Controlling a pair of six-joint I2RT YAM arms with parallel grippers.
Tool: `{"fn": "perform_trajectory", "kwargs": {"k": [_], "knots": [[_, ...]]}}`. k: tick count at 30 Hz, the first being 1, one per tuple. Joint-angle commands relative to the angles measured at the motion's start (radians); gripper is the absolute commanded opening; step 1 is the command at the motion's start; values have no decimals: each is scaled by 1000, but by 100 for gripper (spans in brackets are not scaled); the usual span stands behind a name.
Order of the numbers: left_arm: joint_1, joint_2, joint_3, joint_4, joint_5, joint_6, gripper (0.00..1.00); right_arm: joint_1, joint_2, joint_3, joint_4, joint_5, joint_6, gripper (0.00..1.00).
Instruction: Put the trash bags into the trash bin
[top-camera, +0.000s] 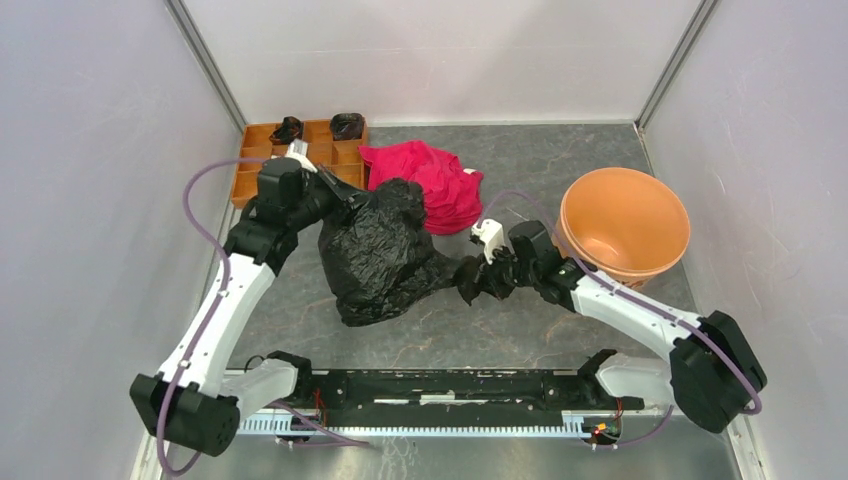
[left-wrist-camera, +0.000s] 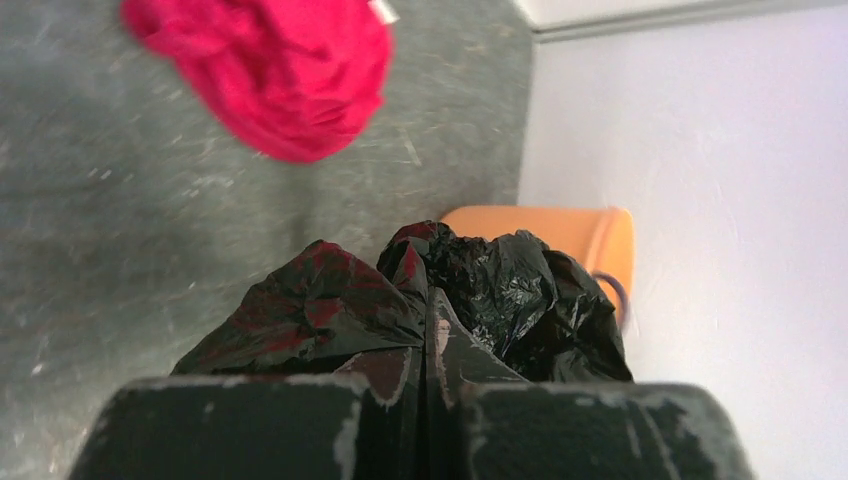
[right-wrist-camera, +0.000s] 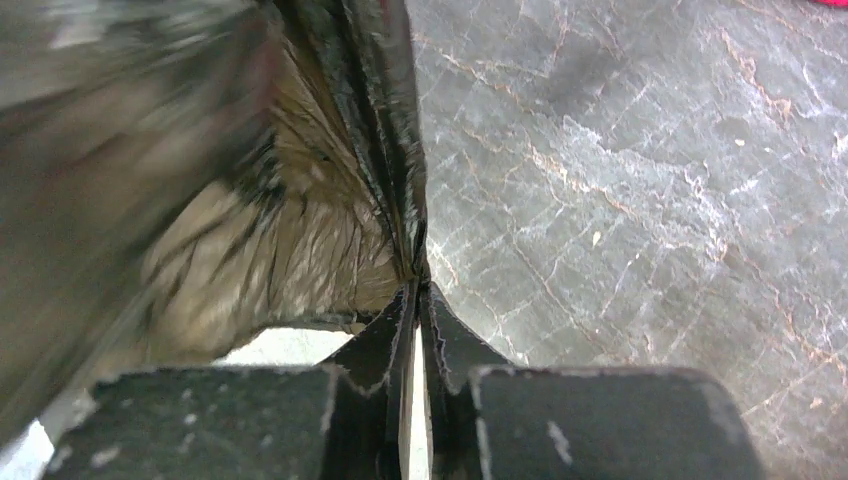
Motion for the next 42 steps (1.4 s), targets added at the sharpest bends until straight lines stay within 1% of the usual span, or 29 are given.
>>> {"fn": "perform_trajectory", "kwargs": {"k": [1,3,4,5,7,8,9,10,11,13,15,18,19,20,23,24,26,28,30,32,34,35,36,37,38,39,40,41,42], "knots": [[75,41,-118,88,48,-243,5,-3,-71,-18,-40,-11,61,14],[104,94,-178,129,51,-292,13,4,-83,-20,-65,8,66,29],[117,129,-203,161,58,-304,19,7,-102,-25,-72,68,76,38],[132,168,-225,207,75,-303,25,7,-123,-30,-73,112,85,45],[163,249,-215,240,105,-257,31,8,-159,-25,-77,157,74,57],[172,284,-173,237,108,-189,39,10,-170,-10,-89,168,58,63],[174,313,-125,193,98,-78,51,9,-180,11,-100,173,41,67],[174,332,-64,126,66,-22,69,10,-185,25,-110,172,25,69],[174,341,-14,54,27,56,82,12,-193,37,-112,163,-2,73],[174,325,52,-61,-89,196,98,25,-209,38,-81,121,-64,81],[174,263,60,-120,-263,261,100,78,-225,15,-3,95,-125,88],[174,143,19,-152,-402,324,100,189,-207,4,96,205,-186,94],[173,87,0,-159,-405,347,100,205,-185,11,128,233,-187,96],[172,60,-25,-162,-370,379,100,207,-159,21,148,252,-173,98],[143,-51,-111,-140,-143,457,100,202,-46,76,149,412,-84,98],[116,-73,-136,-139,-82,461,100,196,-12,91,137,422,-65,98],[27,-108,-182,-142,-43,441,100,181,40,92,154,384,-31,98],[-112,-132,-212,-146,-104,420,100,144,60,65,192,363,27,98],[-251,-122,-226,-157,-215,388,100,82,64,11,273,265,95,98],[-350,-82,-239,-160,-309,344,100,32,73,-58,438,140,139,94],[-413,-18,-237,-159,-351,323,100,27,114,-82,550,32,143,87],[-441,14,-230,-160,-367,320,100,28,148,-72,582,-15,157,83],[-470,40,-220,-161,-397,318,100,27,188,-50,594,-38,173,75],[-505,68,-212,-162,-431,320,100,27,221,-3,568,-48,189,56],[-536,84,-206,-163,-486,323,100,27,253,48,512,-55,200,34],[-563,96,-202,-165,-528,324,100,25,267,78,477,-61,213,20],[-595,104,-200,-168,-562,324,100,26,264,92,464,-62,226,9],[-613,111,-206,-171,-594,324,100,23,253,98,455,-59,246,1],[-628,120,-212,-177,-616,320,100,19,244,103,439,-65,262,0]]}}
